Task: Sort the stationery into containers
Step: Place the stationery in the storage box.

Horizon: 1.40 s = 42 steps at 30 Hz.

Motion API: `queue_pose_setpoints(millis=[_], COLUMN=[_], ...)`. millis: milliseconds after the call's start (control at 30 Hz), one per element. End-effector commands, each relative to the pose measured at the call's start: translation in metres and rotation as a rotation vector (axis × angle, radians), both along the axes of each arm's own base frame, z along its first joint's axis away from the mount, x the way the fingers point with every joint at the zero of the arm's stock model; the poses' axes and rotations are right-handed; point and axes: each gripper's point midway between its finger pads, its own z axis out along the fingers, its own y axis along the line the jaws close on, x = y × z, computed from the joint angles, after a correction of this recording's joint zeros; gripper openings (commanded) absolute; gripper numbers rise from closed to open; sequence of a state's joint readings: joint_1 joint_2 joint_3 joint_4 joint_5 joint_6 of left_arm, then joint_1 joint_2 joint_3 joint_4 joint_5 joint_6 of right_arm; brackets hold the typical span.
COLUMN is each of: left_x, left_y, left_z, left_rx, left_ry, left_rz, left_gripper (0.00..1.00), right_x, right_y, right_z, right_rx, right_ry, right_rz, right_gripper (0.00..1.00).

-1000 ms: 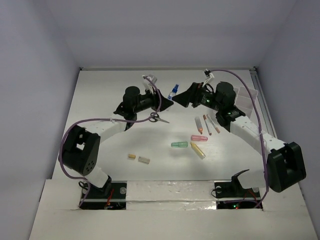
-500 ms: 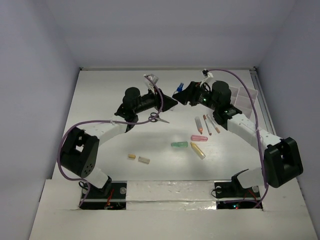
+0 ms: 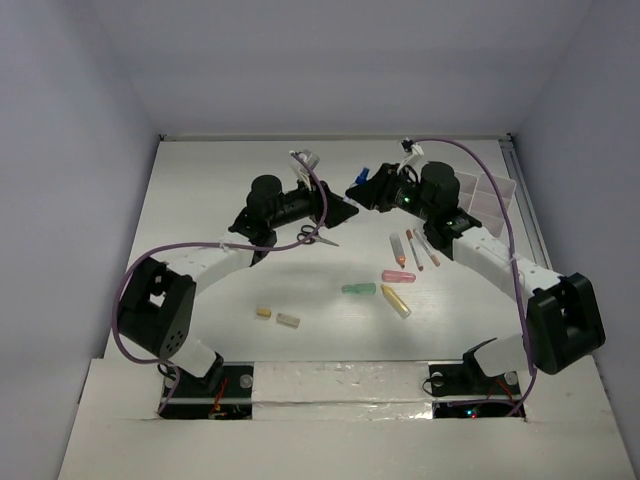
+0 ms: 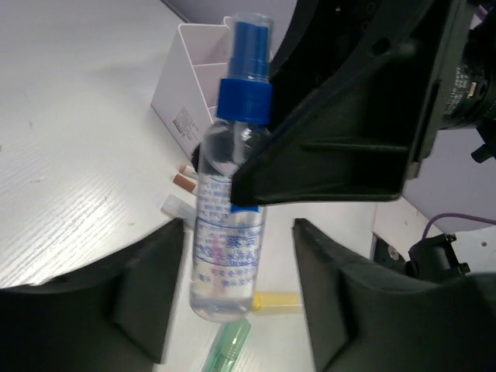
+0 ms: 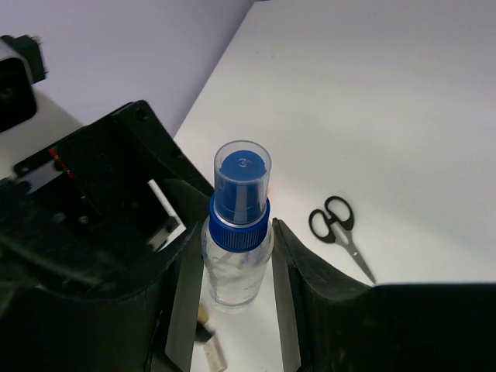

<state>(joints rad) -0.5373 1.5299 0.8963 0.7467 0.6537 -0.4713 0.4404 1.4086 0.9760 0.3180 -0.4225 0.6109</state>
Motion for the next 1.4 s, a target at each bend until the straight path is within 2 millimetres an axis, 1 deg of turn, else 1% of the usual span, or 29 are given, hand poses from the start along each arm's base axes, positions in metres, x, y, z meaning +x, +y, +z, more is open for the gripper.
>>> queue_pose_setpoints(millis=[0, 33, 67, 100, 167, 200, 233, 267, 300, 333, 367, 400, 433, 467, 500, 533, 567, 600, 667, 700, 767, 800, 833, 967, 1033, 1133, 1167, 1267, 1367], left_x=[-0.016, -0.015, -0.016, -0.021, -0.024, -0.032, -0.039, -0.043, -0.047, -0.051, -0.053, -0.062, -0.064, -0.067, -0.071, -0.076, -0.076, -0.078, -0.076, -0.076, -0.077, -0.077, -0.077, -0.079, -0.081, -0.082, -0.082, -0.083, -0.082], left_y=[0.001, 0.006, 0.008, 0.014, 0.023, 0.025, 0.034, 0.038, 0.044, 0.054, 0.059, 0.067, 0.072, 0.076, 0.081, 0.086, 0.091, 0.096, 0.101, 0.103, 0.105, 0.107, 0.108, 0.110, 0.109, 0.109, 0.110, 0.110, 0.110], left_z=[0.050, 0.059, 0.061, 0.066, 0.074, 0.076, 0.089, 0.092, 0.085, 0.096, 0.096, 0.097, 0.096, 0.096, 0.089, 0.088, 0.085, 0.076, 0.068, 0.065, 0.067, 0.066, 0.067, 0.066, 0.066, 0.068, 0.067, 0.068, 0.068], left_rx=[-0.039, -0.039, -0.029, -0.012, -0.011, -0.006, -0.014, -0.004, 0.030, 0.035, 0.052, 0.075, 0.089, 0.110, 0.138, 0.147, 0.163, 0.186, 0.204, 0.210, 0.221, 0.233, 0.236, 0.244, 0.242, 0.238, 0.239, 0.235, 0.236], left_ry=[-0.114, -0.130, -0.131, -0.145, -0.164, -0.163, -0.199, -0.205, -0.181, -0.216, -0.217, -0.212, -0.213, -0.228, -0.214, -0.227, -0.228, -0.231, -0.230, -0.231, -0.239, -0.250, -0.257, -0.262, -0.260, -0.262, -0.261, -0.266, -0.264], left_rz=[-0.014, 0.016, 0.027, 0.036, 0.077, 0.077, 0.098, 0.109, 0.119, 0.154, 0.169, 0.179, 0.197, 0.201, 0.205, 0.212, 0.232, 0.244, 0.270, 0.279, 0.282, 0.282, 0.290, 0.292, 0.279, 0.279, 0.278, 0.278, 0.279], left_gripper=[0.57, 0.61, 0.66, 0.68, 0.73, 0.74, 0.75, 0.76, 0.77, 0.77, 0.78, 0.78, 0.78, 0.79, 0.79, 0.80, 0.80, 0.80, 0.80, 0.80, 0.80, 0.80, 0.80, 0.81, 0.81, 0.81, 0.81, 0.81, 0.81], right_x=[0.015, 0.018, 0.021, 0.028, 0.035, 0.041, 0.046, 0.051, 0.057, 0.060, 0.066, 0.075, 0.081, 0.088, 0.097, 0.103, 0.108, 0.116, 0.123, 0.128, 0.131, 0.130, 0.130, 0.129, 0.131, 0.134, 0.136, 0.140, 0.141], right_y=[-0.010, -0.012, -0.015, -0.019, -0.025, -0.031, -0.039, -0.049, -0.059, -0.067, -0.082, -0.101, -0.113, -0.126, -0.153, -0.166, -0.180, -0.206, -0.229, -0.241, -0.260, -0.274, -0.274, -0.298, -0.300, -0.303, -0.308, -0.312, -0.316], right_z=[0.049, 0.050, 0.052, 0.058, 0.066, 0.076, 0.079, 0.083, 0.088, 0.094, 0.096, 0.096, 0.097, 0.092, 0.088, 0.082, 0.079, 0.067, 0.058, 0.045, 0.030, 0.019, 0.018, 0.001, -0.007, -0.011, -0.017, -0.022, -0.033], right_rx=[0.003, -0.017, -0.023, -0.029, -0.051, -0.058, -0.072, -0.089, -0.100, -0.107, -0.136, -0.163, -0.181, -0.214, -0.237, -0.253, -0.262, -0.287, -0.316, -0.349, -0.406, -0.446, -0.448, -0.489, -0.507, -0.527, -0.542, -0.571, -0.602], right_ry=[-0.147, -0.154, -0.158, -0.172, -0.204, -0.227, -0.231, -0.249, -0.262, -0.274, -0.290, -0.286, -0.289, -0.283, -0.265, -0.249, -0.233, -0.196, -0.164, -0.130, -0.088, -0.063, -0.060, -0.018, 0.001, 0.007, 0.018, 0.026, 0.044], right_rz=[-0.099, -0.114, -0.133, -0.174, -0.213, -0.259, -0.288, -0.321, -0.366, -0.399, -0.448, -0.534, -0.583, -0.626, -0.712, -0.752, -0.792, -0.865, -0.936, -0.977, -1.025, -1.072, -1.071, -1.128, -1.134, -1.149, -1.157, -1.170, -1.180], right_gripper=[0.00, 0.00, 0.00, 0.00, 0.00, 0.00, 0.00, 0.00, 0.00, 0.00, 0.00, 0.00, 0.00, 0.00, 0.00, 0.00, 0.00, 0.00, 0.00, 0.00, 0.00, 0.00, 0.00, 0.00, 0.00, 0.00, 0.00, 0.00, 0.00])
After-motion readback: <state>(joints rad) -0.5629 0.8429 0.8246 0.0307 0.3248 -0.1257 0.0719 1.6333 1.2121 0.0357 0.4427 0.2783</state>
